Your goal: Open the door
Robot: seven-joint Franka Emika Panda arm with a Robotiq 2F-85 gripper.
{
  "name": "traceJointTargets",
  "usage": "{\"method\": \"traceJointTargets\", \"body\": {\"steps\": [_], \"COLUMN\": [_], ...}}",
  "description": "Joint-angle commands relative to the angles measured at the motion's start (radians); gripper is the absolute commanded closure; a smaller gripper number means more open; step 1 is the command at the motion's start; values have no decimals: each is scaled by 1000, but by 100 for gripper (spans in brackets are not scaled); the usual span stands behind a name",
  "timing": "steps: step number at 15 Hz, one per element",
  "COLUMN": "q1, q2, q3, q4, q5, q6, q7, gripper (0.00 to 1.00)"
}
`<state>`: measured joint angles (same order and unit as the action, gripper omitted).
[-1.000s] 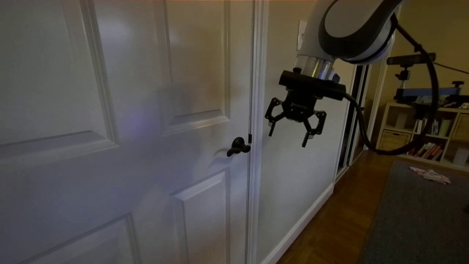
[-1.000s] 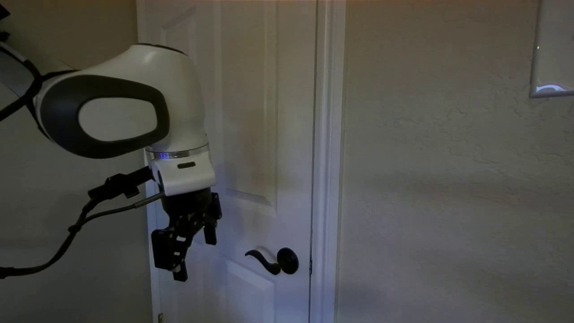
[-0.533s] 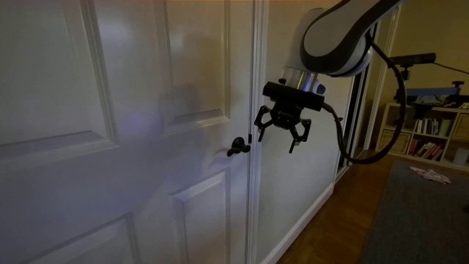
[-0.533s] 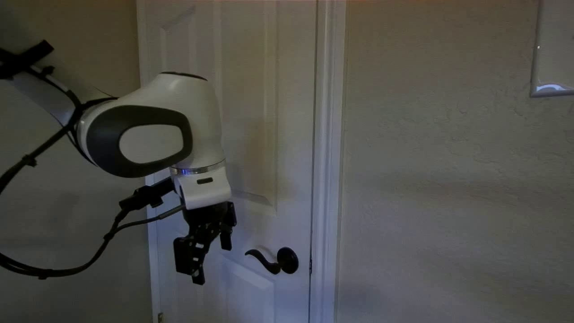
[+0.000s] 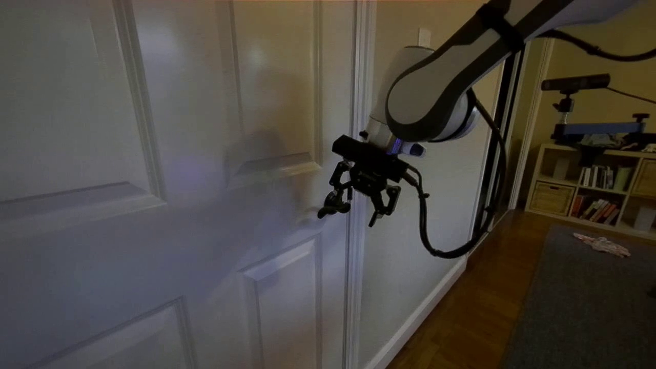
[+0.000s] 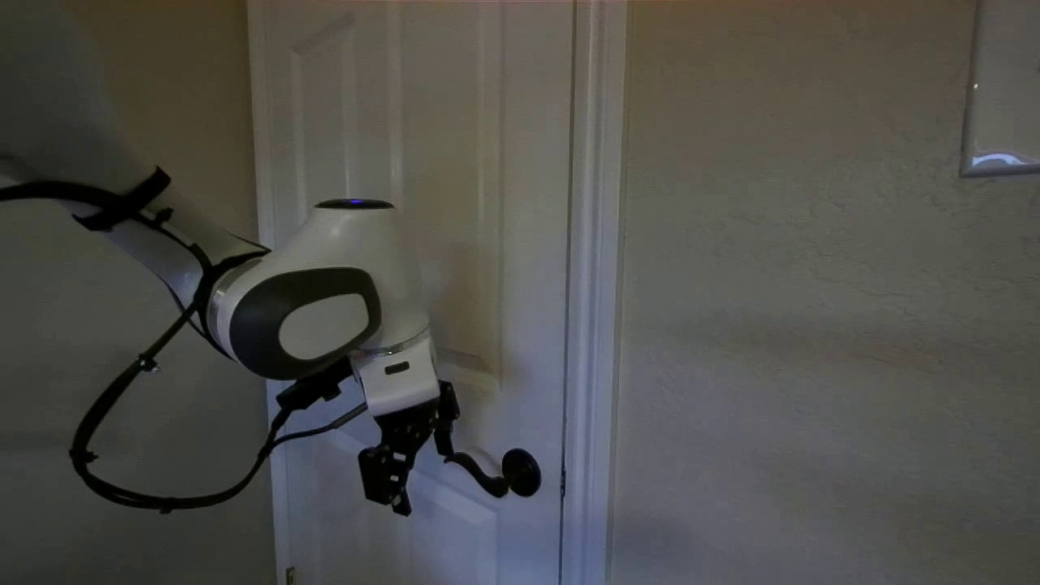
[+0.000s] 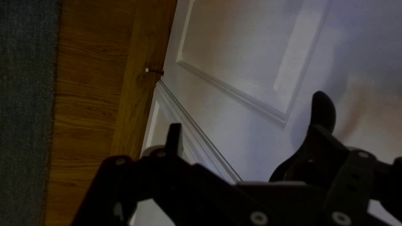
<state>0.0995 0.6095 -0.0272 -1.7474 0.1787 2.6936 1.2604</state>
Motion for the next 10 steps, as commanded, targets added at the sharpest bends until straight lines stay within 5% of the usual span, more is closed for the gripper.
{"method": "traceJointTargets", "body": {"steps": [1, 8, 10], "q1": [37, 77, 74], "q2": [55, 109, 129], "q3": [-39, -85, -79], "q4": [54, 115, 146], "q5": [17, 6, 9], "q6": [70, 111, 107], "q7": [57, 98, 92], "gripper": [4, 30, 18]}}
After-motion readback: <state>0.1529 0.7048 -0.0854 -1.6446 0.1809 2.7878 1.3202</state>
